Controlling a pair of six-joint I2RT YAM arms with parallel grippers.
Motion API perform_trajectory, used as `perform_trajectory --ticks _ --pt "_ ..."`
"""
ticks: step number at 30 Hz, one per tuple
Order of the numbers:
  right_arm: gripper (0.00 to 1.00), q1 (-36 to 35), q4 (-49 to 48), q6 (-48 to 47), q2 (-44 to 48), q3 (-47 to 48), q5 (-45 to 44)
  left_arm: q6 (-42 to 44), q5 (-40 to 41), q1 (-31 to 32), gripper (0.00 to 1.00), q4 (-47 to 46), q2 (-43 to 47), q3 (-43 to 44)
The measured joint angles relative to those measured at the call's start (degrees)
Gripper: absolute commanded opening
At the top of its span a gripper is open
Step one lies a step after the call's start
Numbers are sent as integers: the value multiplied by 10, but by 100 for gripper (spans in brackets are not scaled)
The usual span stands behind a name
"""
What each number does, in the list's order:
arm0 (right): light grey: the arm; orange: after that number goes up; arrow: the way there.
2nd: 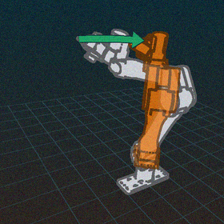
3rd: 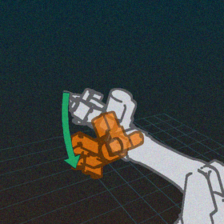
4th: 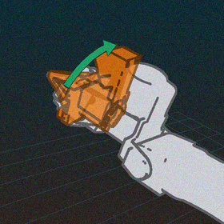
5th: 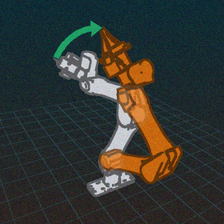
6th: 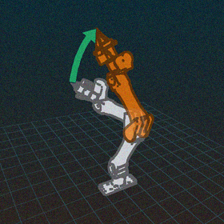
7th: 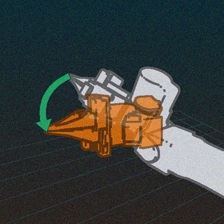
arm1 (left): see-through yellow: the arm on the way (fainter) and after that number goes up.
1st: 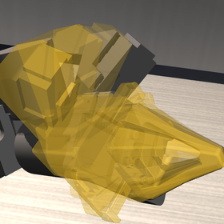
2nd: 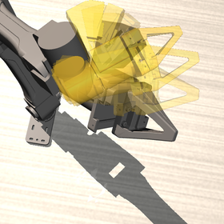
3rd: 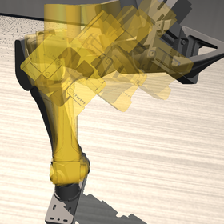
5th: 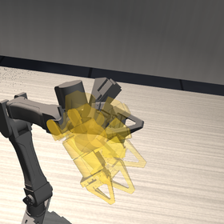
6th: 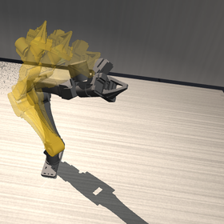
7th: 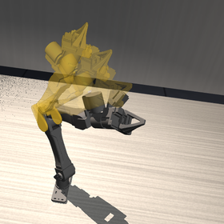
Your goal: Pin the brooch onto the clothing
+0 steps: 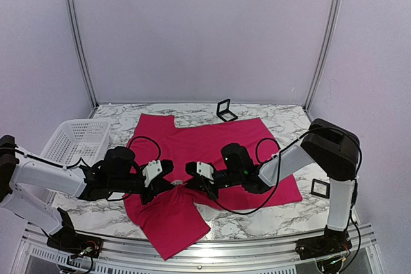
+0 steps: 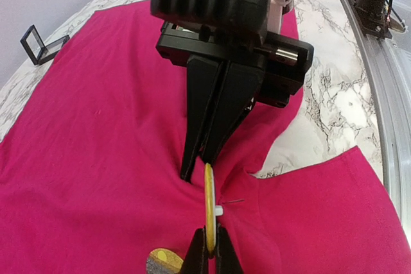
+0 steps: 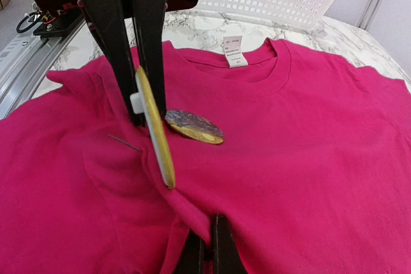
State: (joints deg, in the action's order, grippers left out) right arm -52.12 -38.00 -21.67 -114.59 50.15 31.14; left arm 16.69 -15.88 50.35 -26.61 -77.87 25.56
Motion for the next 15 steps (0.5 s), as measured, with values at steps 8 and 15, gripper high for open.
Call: perform_trajectory --ticks 8,15 --pt "45 15 120 -37 3 33 20 0 4 0 0 2 4 -1" --pt "53 37 159 -30 42 41 76 0 5 0 0 3 23 -1"
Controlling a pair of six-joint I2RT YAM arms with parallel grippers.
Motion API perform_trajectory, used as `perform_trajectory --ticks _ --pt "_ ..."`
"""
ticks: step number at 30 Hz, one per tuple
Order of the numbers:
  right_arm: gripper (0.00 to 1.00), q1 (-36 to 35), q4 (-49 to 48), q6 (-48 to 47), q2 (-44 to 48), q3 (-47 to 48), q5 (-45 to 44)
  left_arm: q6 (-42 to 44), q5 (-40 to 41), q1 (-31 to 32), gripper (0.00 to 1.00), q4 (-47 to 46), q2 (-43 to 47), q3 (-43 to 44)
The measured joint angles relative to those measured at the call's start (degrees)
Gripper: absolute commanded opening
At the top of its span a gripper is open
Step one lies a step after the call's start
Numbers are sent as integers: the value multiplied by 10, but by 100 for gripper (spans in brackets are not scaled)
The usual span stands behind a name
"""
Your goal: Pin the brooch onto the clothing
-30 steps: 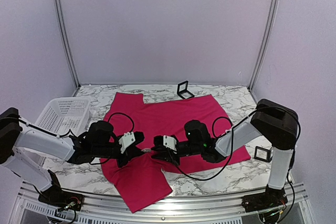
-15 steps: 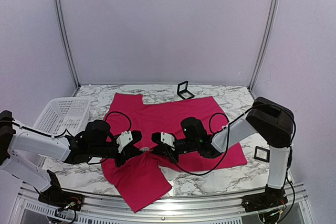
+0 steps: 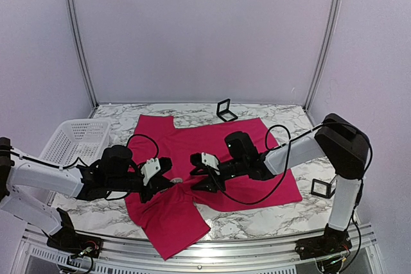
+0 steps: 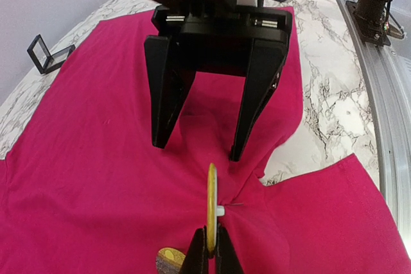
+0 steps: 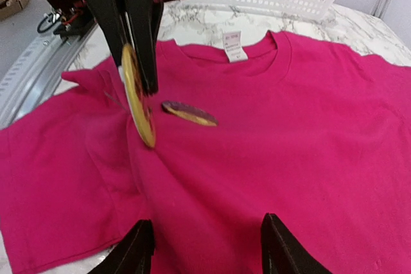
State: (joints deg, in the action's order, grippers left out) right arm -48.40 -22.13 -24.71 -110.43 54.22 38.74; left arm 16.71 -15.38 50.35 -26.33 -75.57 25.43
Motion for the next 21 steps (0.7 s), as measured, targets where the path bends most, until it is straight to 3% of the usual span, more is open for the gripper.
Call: perform_trajectory --ticks 12,21 --pt "54 -2 -157 93 -6 -4 118 4 0 0 0 0 0 0" --pt "33 -19 -198 120 -49 1 132 7 0 0 0 0 0 0"
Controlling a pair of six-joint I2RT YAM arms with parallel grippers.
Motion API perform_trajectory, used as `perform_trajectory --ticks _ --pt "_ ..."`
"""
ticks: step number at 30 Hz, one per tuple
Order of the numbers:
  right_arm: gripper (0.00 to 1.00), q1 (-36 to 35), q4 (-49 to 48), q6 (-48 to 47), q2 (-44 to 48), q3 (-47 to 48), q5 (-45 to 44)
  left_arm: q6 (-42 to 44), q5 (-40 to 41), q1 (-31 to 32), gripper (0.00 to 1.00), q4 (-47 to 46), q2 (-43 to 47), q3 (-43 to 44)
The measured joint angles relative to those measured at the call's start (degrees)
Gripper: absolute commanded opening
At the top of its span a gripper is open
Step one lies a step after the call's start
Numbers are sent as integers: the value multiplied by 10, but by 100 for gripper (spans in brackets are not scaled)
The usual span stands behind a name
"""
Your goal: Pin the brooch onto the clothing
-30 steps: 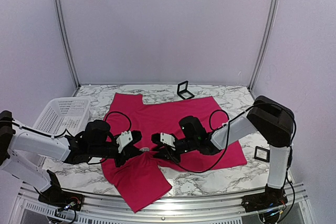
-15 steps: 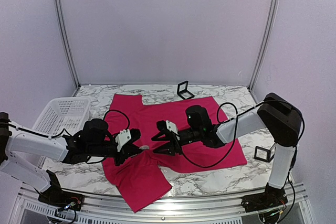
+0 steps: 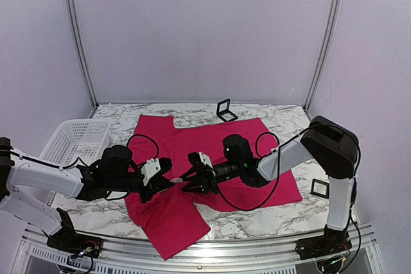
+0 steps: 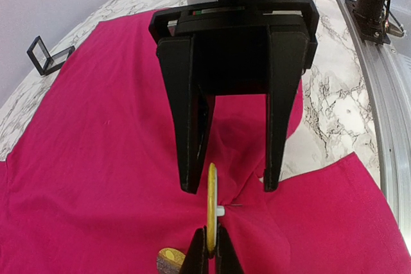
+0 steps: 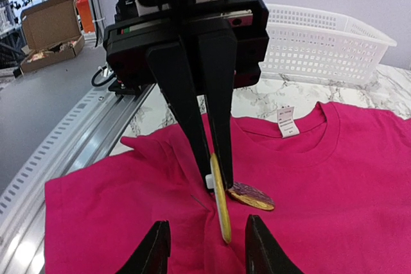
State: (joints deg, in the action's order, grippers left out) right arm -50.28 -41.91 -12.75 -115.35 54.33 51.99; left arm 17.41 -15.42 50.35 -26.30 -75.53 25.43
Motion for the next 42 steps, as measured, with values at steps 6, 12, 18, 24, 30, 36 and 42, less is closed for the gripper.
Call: perform_trajectory --ticks 6,12,18,24,30,36,42 --pt "27 -4 -36 18 -4 0 0 2 0 0 0 0 0 0" --pt "26 -9 -47 21 -14 0 -5 2 0 0 0 0 5 0" --pt "20 -10 -47 21 -18 3 -12 2 0 0 0 0 7 0" --pt "13 -11 -48 21 -21 3 -14 2 -2 0 0 0 7 0" --pt "8 -12 -45 23 -29 18 -13 6 -4 0 0 0 7 0" --pt "5 -12 -38 28 -35 26 -4 10 -4 0 0 4 7 0" --pt "2 -9 -22 43 -42 39 3 11 -3 -1 0 9 7 0"
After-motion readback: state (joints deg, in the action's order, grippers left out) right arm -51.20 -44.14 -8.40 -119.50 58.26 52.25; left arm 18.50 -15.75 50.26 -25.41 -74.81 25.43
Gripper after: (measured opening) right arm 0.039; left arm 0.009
